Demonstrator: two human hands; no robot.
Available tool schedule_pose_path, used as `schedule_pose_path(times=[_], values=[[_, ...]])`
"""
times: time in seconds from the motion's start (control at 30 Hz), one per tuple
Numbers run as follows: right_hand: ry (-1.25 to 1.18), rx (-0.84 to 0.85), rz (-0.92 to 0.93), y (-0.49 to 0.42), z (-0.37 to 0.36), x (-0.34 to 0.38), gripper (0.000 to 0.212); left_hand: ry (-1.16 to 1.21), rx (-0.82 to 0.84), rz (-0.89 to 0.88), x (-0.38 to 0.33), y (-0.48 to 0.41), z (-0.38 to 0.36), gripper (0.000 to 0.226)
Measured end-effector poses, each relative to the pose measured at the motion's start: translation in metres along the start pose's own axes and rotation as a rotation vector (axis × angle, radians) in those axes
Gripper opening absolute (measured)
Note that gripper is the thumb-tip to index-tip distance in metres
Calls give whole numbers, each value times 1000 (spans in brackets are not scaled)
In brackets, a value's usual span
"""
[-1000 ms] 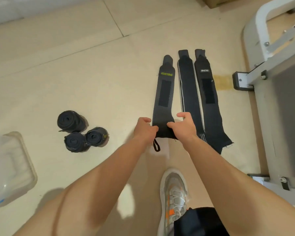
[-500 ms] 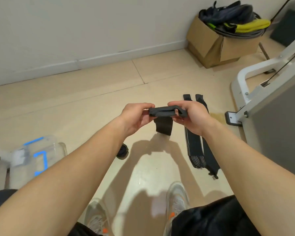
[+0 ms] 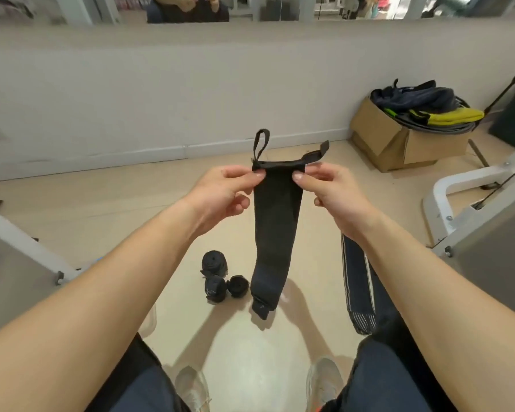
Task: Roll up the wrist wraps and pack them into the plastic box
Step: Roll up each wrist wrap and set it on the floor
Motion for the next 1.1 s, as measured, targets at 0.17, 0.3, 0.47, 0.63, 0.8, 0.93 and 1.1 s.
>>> schedule_pose_path(times=[0.17, 0.3, 0.47, 0.63, 0.8, 0.93, 1.1], values=[[-117, 67, 47, 1, -37, 8, 12, 11, -70, -162, -4, 3, 16, 21], [-238, 13, 22, -8, -59, -1, 22, 106, -107, -136, 9, 2, 20, 15], [-286, -43, 27, -28, -67, -5, 20, 156, -191, -131, 17, -6, 23, 24], [-340, -54, 40, -41, -69, -7, 23, 219, -246, -142, 21, -20, 19, 34], [-375, -35, 26, -50, -72, -8, 21, 180, -348, -211, 22, -32, 22, 27], [-445, 77, -4, -49, -77, -7, 27, 201, -357, -224, 19, -38, 21, 19], [-592, 219, -124, -45, -79, -7, 23, 255, -318, -198, 18, -38, 16, 17]])
Point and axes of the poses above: each hand's wrist, its own y-axis away from the middle knuckle, its own z-axis out of the back of the hand, x = y × z, the point moved 6 cm from there along -y, towards the middle knuckle, and after that the axes turned 12 degrees about -z, right-handed, at the moved point
